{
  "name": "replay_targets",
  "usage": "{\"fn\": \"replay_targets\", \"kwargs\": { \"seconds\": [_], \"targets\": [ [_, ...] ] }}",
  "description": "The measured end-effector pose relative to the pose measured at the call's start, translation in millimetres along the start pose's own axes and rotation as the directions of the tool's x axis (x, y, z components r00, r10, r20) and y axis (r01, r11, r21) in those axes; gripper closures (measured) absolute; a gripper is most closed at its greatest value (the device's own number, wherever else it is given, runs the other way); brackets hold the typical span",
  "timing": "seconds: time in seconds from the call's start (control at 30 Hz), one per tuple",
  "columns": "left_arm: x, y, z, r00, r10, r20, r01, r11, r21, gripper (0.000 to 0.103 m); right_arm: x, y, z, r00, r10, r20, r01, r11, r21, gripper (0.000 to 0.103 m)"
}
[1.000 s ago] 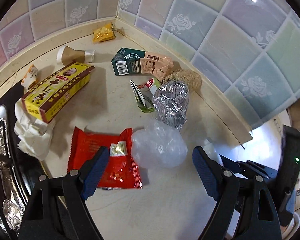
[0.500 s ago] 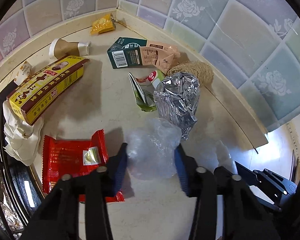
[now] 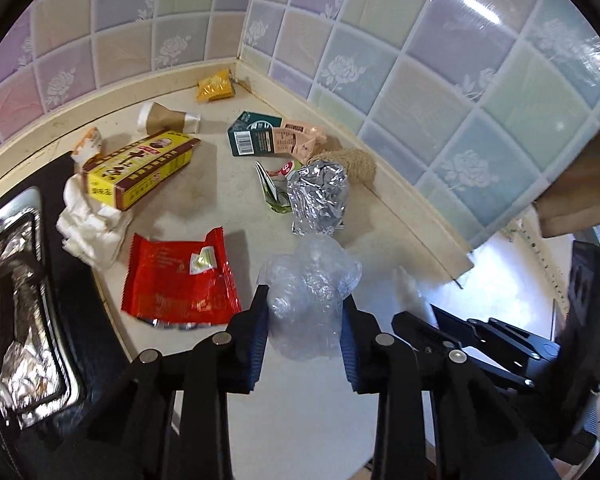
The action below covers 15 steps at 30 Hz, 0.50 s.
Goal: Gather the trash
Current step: 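Grasp the clear plastic bag with the left gripper while the right gripper holds the bottle, then lower the bag and bottle into the trash bin and open both grippers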
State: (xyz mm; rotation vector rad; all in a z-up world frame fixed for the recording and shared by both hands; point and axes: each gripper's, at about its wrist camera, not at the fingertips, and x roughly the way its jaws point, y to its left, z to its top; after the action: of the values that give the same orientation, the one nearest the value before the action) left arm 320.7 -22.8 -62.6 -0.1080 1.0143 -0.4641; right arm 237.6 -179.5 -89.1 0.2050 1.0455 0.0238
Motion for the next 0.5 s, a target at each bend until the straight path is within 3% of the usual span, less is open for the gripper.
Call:
{"fn": "replay_targets", "kwargs": {
  "seconds": [0.23, 0.5],
  "targets": [
    [-61.6, -13.9, -36.5, 0.996, -0.028, 0.08, 0.029, 1.0, -0.01, 0.073, -38.3, 10.8, -27.2, 0.998, 0.058, 0.027, -0.058, 0.998, -0.029, 0.079],
    [-102.3, -37.5, -100.5, 0.996, -0.012, 0.091, 0.013, 1.0, -0.013, 0.073, -78.9, 17.1, -77.9, 0.994, 0.11, 0.005, -0.11, 0.992, -0.07, 0.079]
  ]
}}
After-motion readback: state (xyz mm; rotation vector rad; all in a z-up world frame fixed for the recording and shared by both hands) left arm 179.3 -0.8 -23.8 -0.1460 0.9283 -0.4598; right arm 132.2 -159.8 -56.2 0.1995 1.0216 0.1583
